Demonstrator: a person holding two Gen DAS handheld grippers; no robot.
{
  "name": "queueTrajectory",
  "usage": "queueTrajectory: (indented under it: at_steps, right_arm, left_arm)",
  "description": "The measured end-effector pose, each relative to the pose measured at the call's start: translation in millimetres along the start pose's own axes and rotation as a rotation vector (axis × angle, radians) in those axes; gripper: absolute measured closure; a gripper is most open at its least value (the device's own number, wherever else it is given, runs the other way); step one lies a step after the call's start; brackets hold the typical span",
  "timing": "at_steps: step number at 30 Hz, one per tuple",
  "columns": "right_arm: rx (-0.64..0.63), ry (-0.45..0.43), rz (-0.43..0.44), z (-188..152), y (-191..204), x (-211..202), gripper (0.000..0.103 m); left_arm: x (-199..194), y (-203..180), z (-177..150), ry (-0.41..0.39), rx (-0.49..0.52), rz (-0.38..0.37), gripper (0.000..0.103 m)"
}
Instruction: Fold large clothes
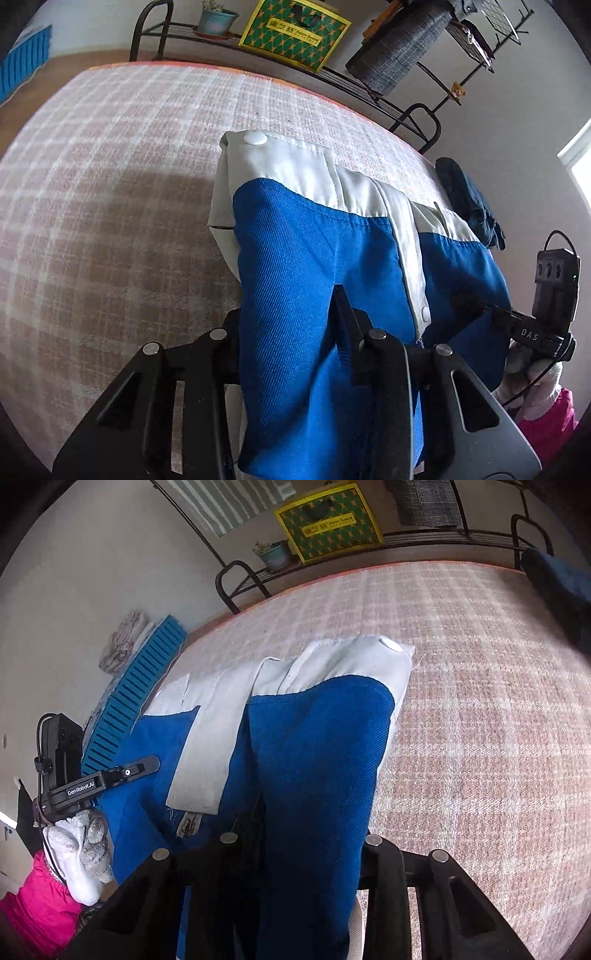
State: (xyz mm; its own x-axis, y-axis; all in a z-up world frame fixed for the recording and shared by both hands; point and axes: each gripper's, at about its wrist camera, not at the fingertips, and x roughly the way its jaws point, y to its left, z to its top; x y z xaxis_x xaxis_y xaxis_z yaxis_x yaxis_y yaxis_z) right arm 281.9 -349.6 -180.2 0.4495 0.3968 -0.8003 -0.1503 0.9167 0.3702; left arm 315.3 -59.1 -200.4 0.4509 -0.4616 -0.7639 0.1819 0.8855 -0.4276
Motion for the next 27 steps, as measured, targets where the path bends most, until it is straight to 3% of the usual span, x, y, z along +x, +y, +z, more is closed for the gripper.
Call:
queueTrajectory:
  at_steps: [12, 21, 27]
  right_arm:
    - [-0.226, -0.042, -0.223, 2, 63, -25, 0.078]
    - [-0.304, -0.114, -0.337, -12, 69, -68, 0.078]
    - [-0.29, -0.156, -0.37, -14, 56, -96, 0.078]
  left_arm:
    - [-34, -59, -9, -0.095, 0.167, -0.023, 0.074]
    - [-43, -89, -13, -0.121, 0.238, -0.064, 0.074]
    - [-38, -120, -11, -0.127, 0.271, -0.099, 0.074]
